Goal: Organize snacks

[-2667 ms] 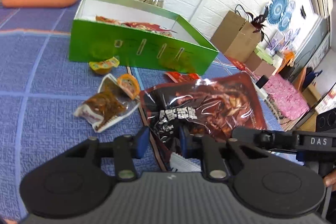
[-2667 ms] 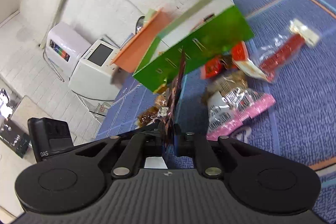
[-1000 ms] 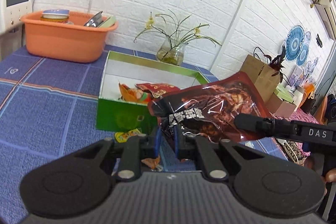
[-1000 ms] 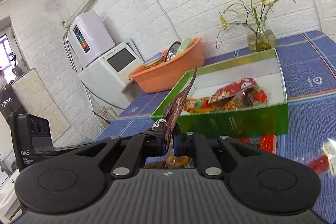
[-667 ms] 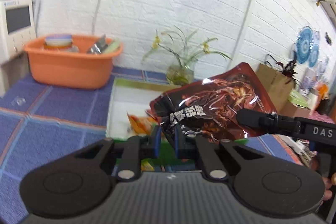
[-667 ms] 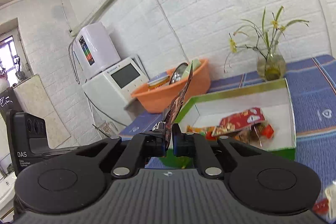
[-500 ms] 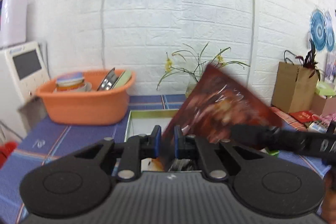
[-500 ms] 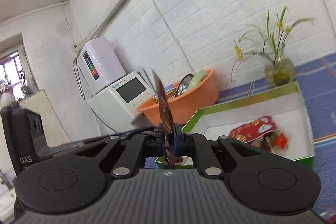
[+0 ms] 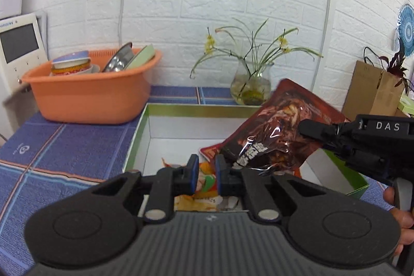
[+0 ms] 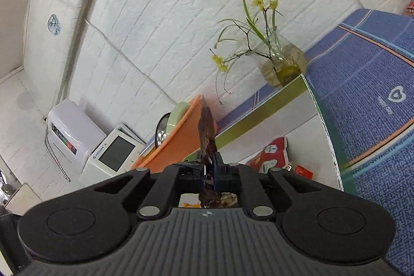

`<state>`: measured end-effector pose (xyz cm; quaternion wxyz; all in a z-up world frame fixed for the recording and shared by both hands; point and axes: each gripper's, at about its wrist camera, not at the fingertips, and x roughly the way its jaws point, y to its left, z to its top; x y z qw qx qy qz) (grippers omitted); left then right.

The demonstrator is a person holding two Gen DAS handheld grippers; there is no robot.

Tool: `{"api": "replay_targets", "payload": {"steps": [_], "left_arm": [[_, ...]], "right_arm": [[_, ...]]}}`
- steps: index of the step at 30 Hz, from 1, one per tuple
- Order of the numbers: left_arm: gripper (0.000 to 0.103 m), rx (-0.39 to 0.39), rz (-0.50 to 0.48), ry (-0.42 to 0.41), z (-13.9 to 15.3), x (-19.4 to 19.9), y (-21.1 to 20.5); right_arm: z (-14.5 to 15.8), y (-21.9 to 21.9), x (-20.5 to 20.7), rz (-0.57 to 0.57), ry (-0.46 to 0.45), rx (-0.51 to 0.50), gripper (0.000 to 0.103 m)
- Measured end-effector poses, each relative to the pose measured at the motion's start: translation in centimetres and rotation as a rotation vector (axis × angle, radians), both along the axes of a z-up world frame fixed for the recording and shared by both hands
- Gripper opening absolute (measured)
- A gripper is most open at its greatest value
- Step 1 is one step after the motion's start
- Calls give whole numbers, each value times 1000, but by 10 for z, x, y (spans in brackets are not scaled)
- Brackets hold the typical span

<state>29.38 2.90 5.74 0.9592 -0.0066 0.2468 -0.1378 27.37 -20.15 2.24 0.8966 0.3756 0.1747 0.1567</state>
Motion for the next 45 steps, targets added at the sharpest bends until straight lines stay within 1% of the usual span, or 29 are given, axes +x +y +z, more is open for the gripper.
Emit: {"api": "replay_targets", "payload": {"steps": [1,2,3,4,5,6,9,10,12,15,17,19,21,24,27,29,30,32,33,34,35,37,39,40,42,45], "left_arm": [[10,3,-6,12,-2,2,-1],[20,2,-12,22,-3,3,-1],[34,-6,-20,26,-4,4,0],[39,-13,-23,23,-3,3,2],[41,-18,-21,16,-1,2,4],[42,-21,-16,9,2,1,7],[50,-40,-5,-10,13,-10,23],[52,-42,-6,-15,15,-16,29],[56,-25,-8,-14,19,-26,41],[59,18,9,-13,17,-45,60],[61,33,30,-9,11,-56,70],[62,29,49,-3,0,-63,78],[62,20,56,28,-12,-62,79],[62,20,23,95,-30,-53,72],[62,43,-26,144,-44,-45,61],[62,50,-59,168,-50,-41,55],[62,43,-72,188,-53,-37,52],[62,0,-90,249,-56,-24,51],[62,-20,-84,251,-56,-21,51],[62,-38,-82,271,-56,-16,52],[62,-56,-82,288,-55,-13,52],[62,-94,-86,316,-54,-7,54],[62,-109,-81,331,-53,-5,55],[62,-113,-79,337,-52,-4,55],[62,-125,-87,346,-52,-5,54],[62,-99,-97,337,-52,-5,51]], "right_arm": [[0,0,0,-9,26,-1,46],[0,0,0,-19,38,-2,72],[2,-1,-3,-35,38,-13,87],[7,-1,-6,-59,30,-40,97],[12,-1,-10,-77,11,-73,103],[18,-1,-14,-100,0,-123,103],[37,-2,-31,-166,-51,-294,103],[44,-2,-38,-169,-69,-339,103],[53,-5,-53,-144,-98,-392,103],[62,-9,-79,-87,-129,-432,103],[67,-11,-96,-64,-123,-473,103],[67,-13,-109,-65,-121,-515,103],[65,-16,-124,-88,-115,-544,103],[57,-19,-132,-139,-85,-564,103],[45,-22,-133,-140,-42,-523,103],[39,-18,-132,-92,-31,-480,103],[36,-13,-132,-49,-36,-467,103],[31,8,-128,64,-40,-481,103],[28,21,-125,119,-35,-512,100],[24,39,-123,173,-26,-560,90],[20,54,-120,216,-13,-609,85],[10,82,-115,287,-3,-704,81],[3,104,-106,328,-8,-761,81],[1,111,-101,345,-13,-769,81],[-3,121,-93,372,-14,-758,81],[-6,132,-79,398,-10,-736,81]]}}
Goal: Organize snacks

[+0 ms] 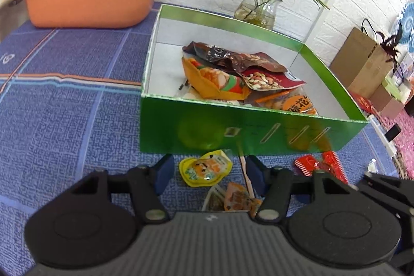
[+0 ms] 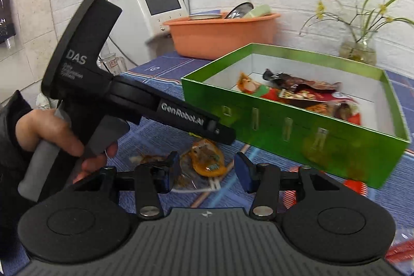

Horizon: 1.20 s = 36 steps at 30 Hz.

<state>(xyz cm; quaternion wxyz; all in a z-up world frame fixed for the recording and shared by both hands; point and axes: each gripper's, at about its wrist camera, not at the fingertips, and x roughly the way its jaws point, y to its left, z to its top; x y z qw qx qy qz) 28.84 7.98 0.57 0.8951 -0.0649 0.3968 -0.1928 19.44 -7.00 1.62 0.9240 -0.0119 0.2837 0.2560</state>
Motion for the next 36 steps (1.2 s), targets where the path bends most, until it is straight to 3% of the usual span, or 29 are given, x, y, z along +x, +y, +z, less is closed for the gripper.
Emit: {"api": "replay_targets", "payload": {"steps": [6,8,10,16,21,22,24,29,36], "left_arm": [[62,64,-14,-38,-1,-2,-9],[62,89,-19,-53,-2,-4,-13],[62,113,-22,-73,-3,-5,-16],[61,144,-34,-107,-6,-9,-18],[54,234,-29,-165,-10,-19,-31],[53,230,-27,-167,-11,-20,-32],[42,232,-37,-178,-11,-24,-33],[37,246,-34,-202,-10,-38,-31],[36,201,11,-230,5,-66,-13]], "right_arm": [[-18,16,31,-16,88,-41,81],[-20,17,32,-21,75,-39,61],[-20,17,29,-26,72,-58,60],[-18,-2,11,-53,90,-44,58],[-14,-26,-20,-93,59,10,58],[-13,-29,-25,-102,47,8,59],[-11,-35,-33,-125,19,6,59],[-5,-43,-42,-173,-50,20,59],[-5,-47,-41,-195,-36,20,59]]}}
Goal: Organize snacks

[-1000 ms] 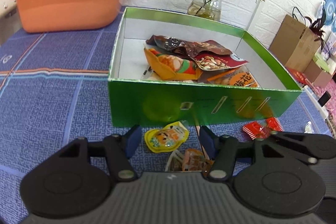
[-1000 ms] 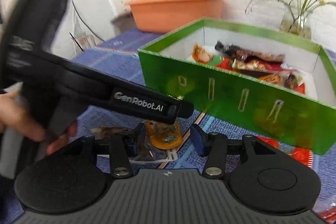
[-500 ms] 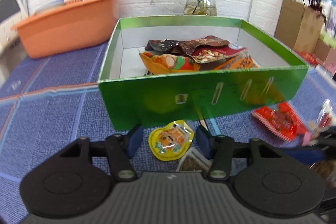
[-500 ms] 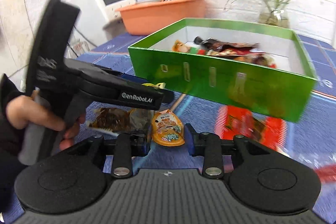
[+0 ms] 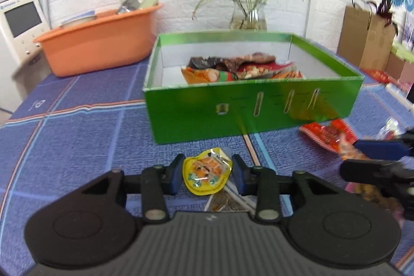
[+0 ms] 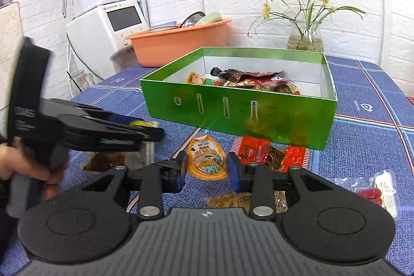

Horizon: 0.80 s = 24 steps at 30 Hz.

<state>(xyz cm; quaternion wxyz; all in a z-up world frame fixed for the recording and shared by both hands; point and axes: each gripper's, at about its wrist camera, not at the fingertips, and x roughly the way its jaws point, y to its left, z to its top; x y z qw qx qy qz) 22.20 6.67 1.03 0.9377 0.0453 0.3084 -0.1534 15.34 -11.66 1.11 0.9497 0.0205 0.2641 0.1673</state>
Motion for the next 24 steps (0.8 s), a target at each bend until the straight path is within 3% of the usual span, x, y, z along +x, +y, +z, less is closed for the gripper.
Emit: {"api": "replay_targets", "payload": {"steps": [6,16,24], "left_arm": [[36,-34,-1,-94,29,-20,-2],[36,-33,5,-228,79,-5,-32],[36,-86,139,-306,105,32,-48]], "right_arm": [[10,7,-4,-55,-39,-40,59],[57,8,5,-172,-231,-59,59],[83,-9,49,-325,-264,23,59]]}}
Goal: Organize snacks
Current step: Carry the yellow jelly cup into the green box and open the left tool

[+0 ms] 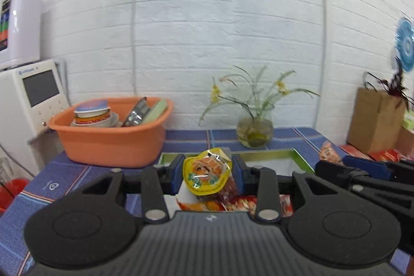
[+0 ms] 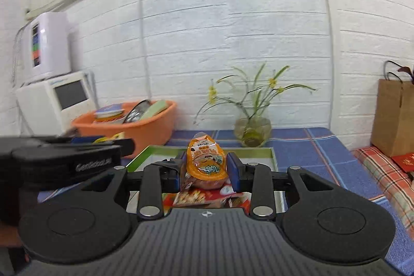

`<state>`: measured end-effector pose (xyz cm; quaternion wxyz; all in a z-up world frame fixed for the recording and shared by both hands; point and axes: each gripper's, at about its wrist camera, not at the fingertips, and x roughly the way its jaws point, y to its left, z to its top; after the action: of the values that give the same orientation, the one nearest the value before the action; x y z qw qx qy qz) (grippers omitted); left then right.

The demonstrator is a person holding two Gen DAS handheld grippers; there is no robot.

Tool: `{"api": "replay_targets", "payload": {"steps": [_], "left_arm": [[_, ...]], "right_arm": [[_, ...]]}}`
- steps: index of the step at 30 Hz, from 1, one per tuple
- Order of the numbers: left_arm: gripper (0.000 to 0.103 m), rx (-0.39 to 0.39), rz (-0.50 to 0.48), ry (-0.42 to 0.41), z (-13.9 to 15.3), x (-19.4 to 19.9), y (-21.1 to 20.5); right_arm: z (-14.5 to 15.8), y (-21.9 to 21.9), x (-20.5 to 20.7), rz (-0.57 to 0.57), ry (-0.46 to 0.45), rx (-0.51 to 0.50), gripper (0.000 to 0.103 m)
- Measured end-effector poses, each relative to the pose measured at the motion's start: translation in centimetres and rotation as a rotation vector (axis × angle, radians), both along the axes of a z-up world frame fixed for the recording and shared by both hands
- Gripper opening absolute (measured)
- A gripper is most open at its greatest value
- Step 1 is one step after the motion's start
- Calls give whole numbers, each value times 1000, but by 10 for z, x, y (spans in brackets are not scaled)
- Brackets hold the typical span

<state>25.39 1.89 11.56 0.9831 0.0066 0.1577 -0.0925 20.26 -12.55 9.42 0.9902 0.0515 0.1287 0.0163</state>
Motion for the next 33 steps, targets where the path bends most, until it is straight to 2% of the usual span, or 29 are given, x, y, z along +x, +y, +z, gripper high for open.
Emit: {"api": "replay_targets", "payload": {"steps": [3,6,10,14,22,33], "left_arm": [[36,-14,66,-11,-5,9,-1],[36,21,89,-7,-19,16,-2],[36,7,82,60,-34,33,2],[36,-7,90,80,-40,38,8],[36,26,72,98,-53,41,-3],[37,57,47,133,-69,48,-13]], "right_arm": [[0,-5,19,-60,6,29,58],[-13,-11,25,-109,1,38,59],[-25,-19,36,-110,53,25,58],[-24,-27,35,-109,51,30,59],[-36,-21,44,-59,106,42,59],[-54,-28,57,-106,184,51,59]]}}
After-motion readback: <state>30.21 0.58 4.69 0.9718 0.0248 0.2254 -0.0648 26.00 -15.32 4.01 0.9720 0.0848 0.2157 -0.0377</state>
